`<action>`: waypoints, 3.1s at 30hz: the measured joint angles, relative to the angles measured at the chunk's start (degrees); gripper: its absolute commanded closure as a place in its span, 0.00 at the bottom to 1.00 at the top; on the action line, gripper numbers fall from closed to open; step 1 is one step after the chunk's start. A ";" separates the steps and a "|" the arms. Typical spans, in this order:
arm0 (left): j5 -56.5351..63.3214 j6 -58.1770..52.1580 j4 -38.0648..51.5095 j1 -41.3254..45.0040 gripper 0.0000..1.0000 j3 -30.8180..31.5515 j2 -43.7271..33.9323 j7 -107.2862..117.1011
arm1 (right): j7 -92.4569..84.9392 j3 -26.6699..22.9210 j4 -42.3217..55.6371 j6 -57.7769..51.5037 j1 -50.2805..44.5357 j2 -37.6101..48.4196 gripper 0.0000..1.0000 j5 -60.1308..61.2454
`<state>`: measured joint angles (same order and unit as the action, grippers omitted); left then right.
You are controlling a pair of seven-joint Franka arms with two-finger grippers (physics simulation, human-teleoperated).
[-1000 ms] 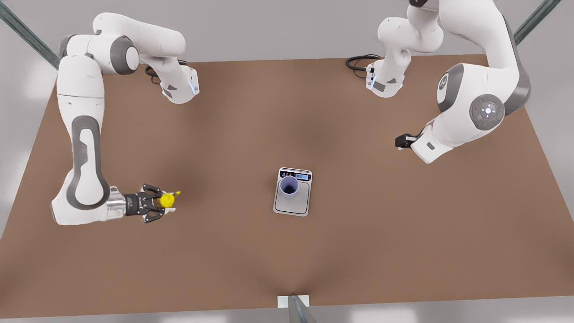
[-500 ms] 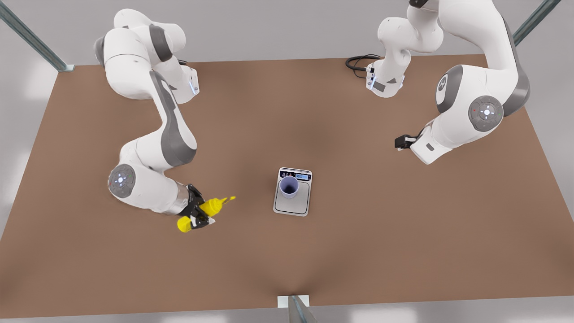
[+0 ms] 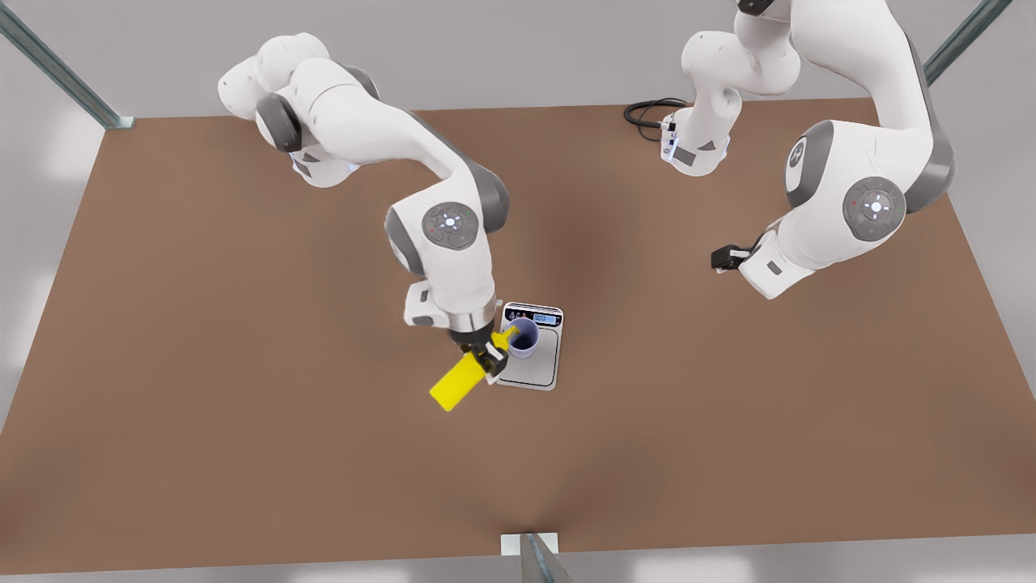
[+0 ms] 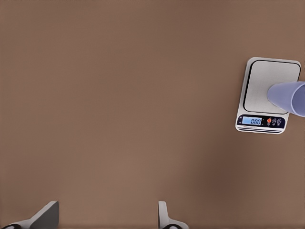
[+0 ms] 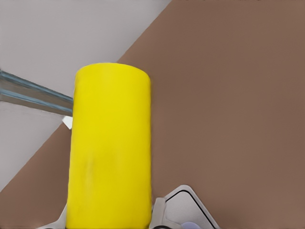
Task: Move cup to the weight, pick up sauce bottle, pour sauce
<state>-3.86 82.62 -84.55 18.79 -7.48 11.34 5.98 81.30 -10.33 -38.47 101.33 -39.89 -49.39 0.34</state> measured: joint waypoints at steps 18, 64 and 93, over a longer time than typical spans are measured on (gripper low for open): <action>-0.04 0.00 0.00 0.02 0.00 0.02 0.09 0.00 | -0.14 0.97 -8.29 2.01 -10.17 -3.95 0.72 -28.73; 1.50 -1.32 0.71 -0.18 0.00 -1.56 -0.39 -1.14 | -13.67 5.23 -57.08 20.93 27.23 25.14 0.70 65.43; 1.14 -2.72 2.73 -0.16 0.00 -1.39 0.97 -0.09 | -41.83 15.09 -70.16 -2.67 44.86 15.34 0.71 77.17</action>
<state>-2.73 79.89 -81.82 18.63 -8.87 12.31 5.89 39.47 4.76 -108.63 98.66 4.97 -34.05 77.51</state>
